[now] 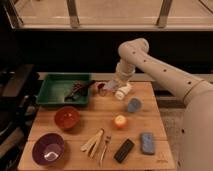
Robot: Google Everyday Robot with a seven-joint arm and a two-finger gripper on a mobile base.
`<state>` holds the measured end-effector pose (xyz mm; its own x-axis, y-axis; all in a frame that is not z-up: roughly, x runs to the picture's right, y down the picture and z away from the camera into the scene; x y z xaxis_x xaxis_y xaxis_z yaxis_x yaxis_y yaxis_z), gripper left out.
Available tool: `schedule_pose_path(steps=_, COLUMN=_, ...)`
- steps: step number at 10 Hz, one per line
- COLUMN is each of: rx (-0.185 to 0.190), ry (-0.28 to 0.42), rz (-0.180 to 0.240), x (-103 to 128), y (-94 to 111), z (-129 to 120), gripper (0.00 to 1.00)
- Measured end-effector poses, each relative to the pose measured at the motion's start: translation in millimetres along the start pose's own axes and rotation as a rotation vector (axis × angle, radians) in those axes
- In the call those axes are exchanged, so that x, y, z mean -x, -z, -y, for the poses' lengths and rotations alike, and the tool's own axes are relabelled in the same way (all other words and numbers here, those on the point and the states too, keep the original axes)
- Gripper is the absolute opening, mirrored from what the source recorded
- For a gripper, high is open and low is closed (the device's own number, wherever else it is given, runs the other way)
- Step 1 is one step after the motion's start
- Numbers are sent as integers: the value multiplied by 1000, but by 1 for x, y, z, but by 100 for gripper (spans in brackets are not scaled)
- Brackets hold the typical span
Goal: Wipe red bowl with towel
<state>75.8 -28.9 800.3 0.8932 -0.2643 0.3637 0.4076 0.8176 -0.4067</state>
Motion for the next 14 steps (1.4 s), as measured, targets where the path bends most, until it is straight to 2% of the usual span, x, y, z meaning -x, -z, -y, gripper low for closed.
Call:
schedule_pose_path(steps=1, rx=1, ry=14, rz=10, x=8, y=-1, z=2, gripper=0)
schedule_pose_path(steps=6, rx=5, ry=20, rz=2, x=6, y=-1, z=1, gripper=0)
schedule_pose_path(steps=7, rx=13, ry=51, rz=4, x=13, y=-4, z=-1, gripper=0)
schedule_pose_path(steps=10, rx=27, ry=170, rz=48, x=64, y=-23, z=-8, gripper=0)
schedule_pose_path(steps=11, rx=27, ry=214, rz=88, x=95, y=-32, z=-8, gripper=0)
schedule_pose_path(steps=13, rx=22, ry=288, rz=149, x=143, y=-43, z=-7, gripper=0)
schedule_pose_path(steps=14, rx=24, ry=344, rz=201, x=176, y=-49, z=-9, gripper=0)
